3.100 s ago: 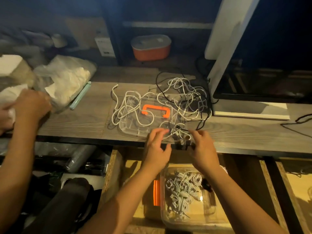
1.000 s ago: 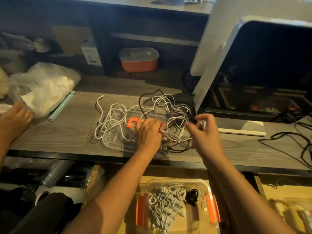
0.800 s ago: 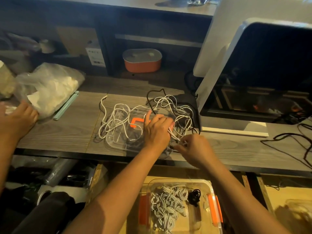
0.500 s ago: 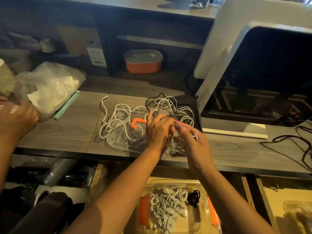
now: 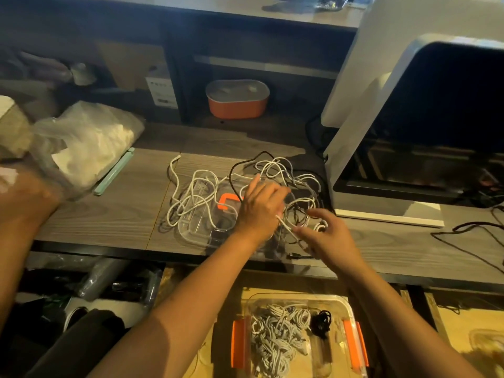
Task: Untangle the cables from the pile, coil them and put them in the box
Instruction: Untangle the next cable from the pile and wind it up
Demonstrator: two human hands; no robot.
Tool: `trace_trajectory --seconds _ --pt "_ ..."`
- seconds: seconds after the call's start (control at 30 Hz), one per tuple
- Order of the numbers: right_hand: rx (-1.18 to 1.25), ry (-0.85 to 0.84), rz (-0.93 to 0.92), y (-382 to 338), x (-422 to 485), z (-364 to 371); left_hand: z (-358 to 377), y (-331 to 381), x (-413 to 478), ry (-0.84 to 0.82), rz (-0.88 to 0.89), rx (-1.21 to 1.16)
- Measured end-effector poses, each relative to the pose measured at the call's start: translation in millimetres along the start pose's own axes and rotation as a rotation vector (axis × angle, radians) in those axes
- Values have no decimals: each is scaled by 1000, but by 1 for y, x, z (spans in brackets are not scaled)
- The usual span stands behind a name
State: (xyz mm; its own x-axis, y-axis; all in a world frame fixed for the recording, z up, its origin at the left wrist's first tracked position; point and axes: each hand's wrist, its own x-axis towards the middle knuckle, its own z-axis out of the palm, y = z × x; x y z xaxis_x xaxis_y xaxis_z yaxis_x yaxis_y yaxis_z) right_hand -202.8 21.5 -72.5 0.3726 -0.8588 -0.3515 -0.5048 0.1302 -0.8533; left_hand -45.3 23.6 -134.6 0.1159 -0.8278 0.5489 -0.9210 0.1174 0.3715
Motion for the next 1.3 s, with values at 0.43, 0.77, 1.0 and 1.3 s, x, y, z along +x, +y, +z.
trace_trajectory --seconds 0.43,0.77,1.0,1.3 --pt "360 107 -110 -16 3 -10 -9 5 -4 -240 -386 -496" --pt "-790 336 -203 45 18 -57 -23 15 -6 -212 19 -224" --pt "-1048 126 -92 35 2 -62 -18 61 -2 -144 147 -48" --pt "-255 124 -275 27 -34 -49 -28 80 -8 -209 122 -123"
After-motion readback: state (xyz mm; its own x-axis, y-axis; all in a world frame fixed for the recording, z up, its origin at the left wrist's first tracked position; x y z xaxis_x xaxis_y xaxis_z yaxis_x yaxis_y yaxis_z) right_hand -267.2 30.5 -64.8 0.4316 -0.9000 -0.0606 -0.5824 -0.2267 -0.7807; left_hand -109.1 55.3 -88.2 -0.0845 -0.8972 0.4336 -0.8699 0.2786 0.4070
